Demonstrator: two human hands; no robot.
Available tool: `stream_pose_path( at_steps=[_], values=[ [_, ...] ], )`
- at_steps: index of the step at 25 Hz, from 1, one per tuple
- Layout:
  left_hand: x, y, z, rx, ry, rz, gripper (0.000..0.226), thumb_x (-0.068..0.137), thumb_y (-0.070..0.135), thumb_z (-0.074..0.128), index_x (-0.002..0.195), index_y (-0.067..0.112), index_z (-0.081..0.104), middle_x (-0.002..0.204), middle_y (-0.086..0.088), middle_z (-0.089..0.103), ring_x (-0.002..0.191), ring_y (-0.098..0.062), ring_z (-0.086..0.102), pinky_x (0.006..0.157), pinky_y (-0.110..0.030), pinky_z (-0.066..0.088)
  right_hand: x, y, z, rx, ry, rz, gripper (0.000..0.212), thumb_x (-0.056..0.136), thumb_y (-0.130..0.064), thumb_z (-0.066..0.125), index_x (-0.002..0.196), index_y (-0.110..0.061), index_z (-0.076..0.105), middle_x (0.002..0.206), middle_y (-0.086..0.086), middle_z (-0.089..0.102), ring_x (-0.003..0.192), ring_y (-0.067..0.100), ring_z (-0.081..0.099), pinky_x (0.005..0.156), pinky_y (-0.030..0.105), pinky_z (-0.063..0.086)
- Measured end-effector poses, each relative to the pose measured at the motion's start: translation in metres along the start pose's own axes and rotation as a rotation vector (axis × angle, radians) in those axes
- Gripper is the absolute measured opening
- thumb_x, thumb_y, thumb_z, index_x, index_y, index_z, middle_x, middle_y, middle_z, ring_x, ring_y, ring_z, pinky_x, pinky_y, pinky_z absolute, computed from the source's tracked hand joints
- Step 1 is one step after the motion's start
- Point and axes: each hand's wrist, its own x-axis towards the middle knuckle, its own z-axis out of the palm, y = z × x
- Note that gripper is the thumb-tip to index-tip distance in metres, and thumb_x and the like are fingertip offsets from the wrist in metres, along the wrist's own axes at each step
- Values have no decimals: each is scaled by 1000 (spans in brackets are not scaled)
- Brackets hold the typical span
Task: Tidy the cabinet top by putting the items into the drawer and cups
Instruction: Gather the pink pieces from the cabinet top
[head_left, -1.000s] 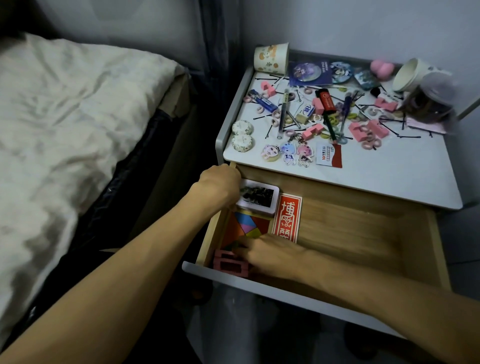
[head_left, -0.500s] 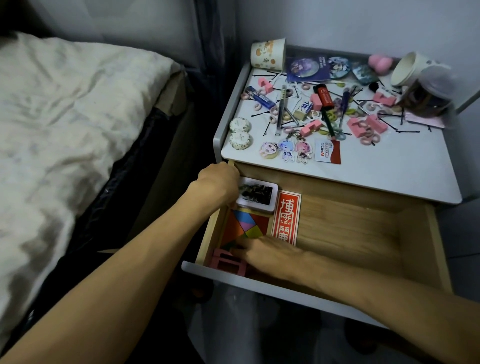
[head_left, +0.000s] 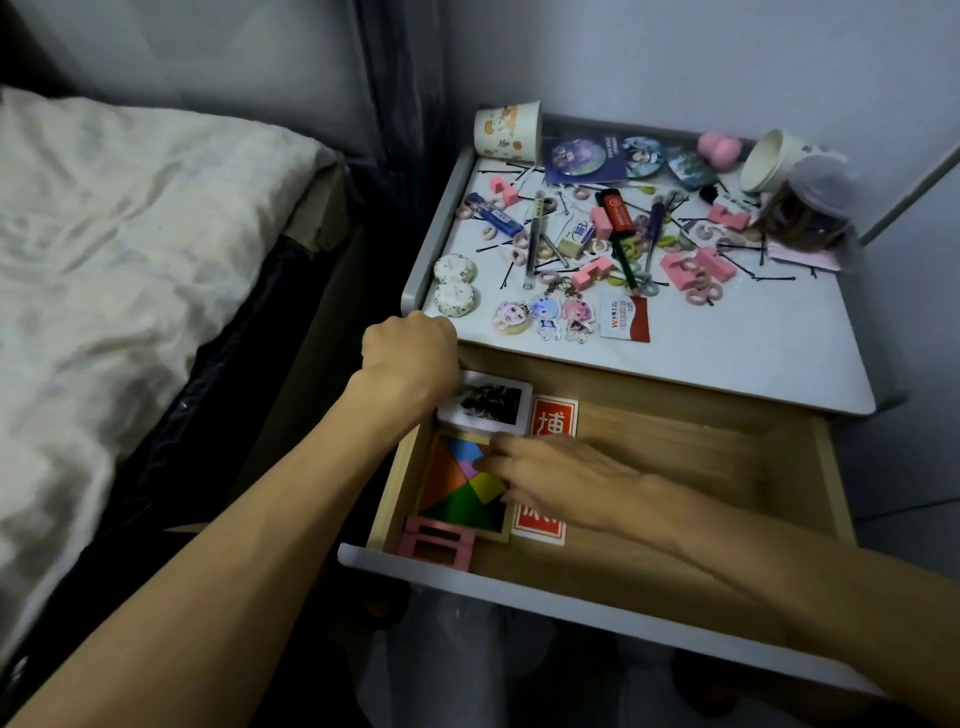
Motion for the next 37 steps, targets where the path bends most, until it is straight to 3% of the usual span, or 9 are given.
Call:
stream_pose_path(
  at_steps=[4, 7, 10, 12, 17, 22, 29, 33, 37],
  values=[
    [3, 4, -10, -201, 208, 55, 35, 91, 47, 58, 91, 12, 60, 86, -6, 61, 85, -30, 64, 65, -34, 47, -25, 33, -54, 87, 217, 150, 28, 92, -21, 62, 119, -19, 66, 114, -3, 63, 103, 14, 60, 86, 33, 52],
    [12, 7, -16, -461, 316, 103, 26, 90, 42, 59, 91, 18, 70, 82, -1, 69, 80, -25, 66, 71, -37, 56, -32, 63, -97, 97, 415, 260, 23, 91, -16, 65, 113, -17, 70, 108, -2, 66, 90, 5, 56, 81, 22, 46],
    [24, 10, -29, -730, 351, 147, 15, 90, 31, 58, 90, 24, 72, 74, 7, 70, 67, -14, 68, 68, -37, 58, -19, 103, -121, 52, 527, 362, 24, 89, -17, 67, 113, -18, 70, 108, -1, 63, 90, 11, 59, 79, 28, 49],
    [39, 13, -37, -860, 381, 160, 14, 90, 26, 61, 96, 22, 72, 84, 6, 72, 73, -13, 68, 72, -38, 59, -6, 117, -126, 19, 481, 366, 25, 88, -22, 68, 113, -19, 69, 108, -2, 62, 99, 16, 59, 85, 38, 53],
    [122, 25, -52, -763, 432, 84, 27, 89, 15, 63, 116, 15, 66, 112, -6, 68, 100, -25, 63, 86, -38, 54, 11, 130, -130, -25, 464, 382, 21, 88, -23, 69, 108, -18, 68, 105, -3, 61, 103, 15, 52, 89, 37, 49],
    [188, 41, -72, -470, 389, 157, 36, 87, 16, 69, 123, 17, 64, 123, -14, 63, 105, -32, 61, 85, -40, 52, 12, 162, -138, 80, 628, 466, 9, 94, -25, 61, 100, -19, 61, 94, -3, 62, 88, 17, 57, 74, 38, 50],
    [217, 32, -62, -395, 350, 247, 22, 87, 1, 55, 96, 14, 70, 89, -3, 73, 84, -25, 68, 79, -41, 57, 51, 199, -156, 91, 558, 613, 17, 92, -19, 56, 102, -8, 64, 98, 11, 64, 84, 28, 62, 74, 42, 55],
    [218, 29, -66, -293, 430, 227, 15, 90, 24, 64, 97, 12, 69, 99, -15, 68, 84, -33, 63, 71, -40, 53, 65, 197, -164, -51, 388, 662, 11, 92, -16, 58, 89, -7, 63, 84, 10, 60, 74, 28, 58, 55, 31, 44],
    [192, 26, -80, -570, 541, 144, 22, 89, 29, 66, 93, 7, 67, 85, -8, 70, 72, -26, 65, 65, -38, 56, 67, 186, -171, -237, 315, 683, 9, 91, -10, 59, 82, -9, 61, 72, 6, 52, 66, 25, 49, 54, 29, 35]
  ],
)
